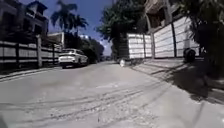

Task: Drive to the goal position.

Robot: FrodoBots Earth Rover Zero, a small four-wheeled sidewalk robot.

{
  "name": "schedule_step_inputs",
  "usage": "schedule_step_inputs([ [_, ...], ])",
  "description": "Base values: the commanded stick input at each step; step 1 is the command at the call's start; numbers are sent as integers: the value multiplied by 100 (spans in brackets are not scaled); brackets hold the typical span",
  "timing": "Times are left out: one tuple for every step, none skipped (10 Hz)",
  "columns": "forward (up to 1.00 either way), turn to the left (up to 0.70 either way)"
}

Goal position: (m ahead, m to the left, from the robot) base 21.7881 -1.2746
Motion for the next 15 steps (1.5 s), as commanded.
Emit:
schedule_step_inputs([
  [85, 5],
  [85, 0],
  [85, 11],
  [85, 7],
  [85, 5],
  [85, 2],
  [85, -10],
  [85, -34],
  [85, -34],
  [85, -34],
  [85, -34],
  [85, -9],
  [85, 10],
  [85, 7],
  [85, 7],
])
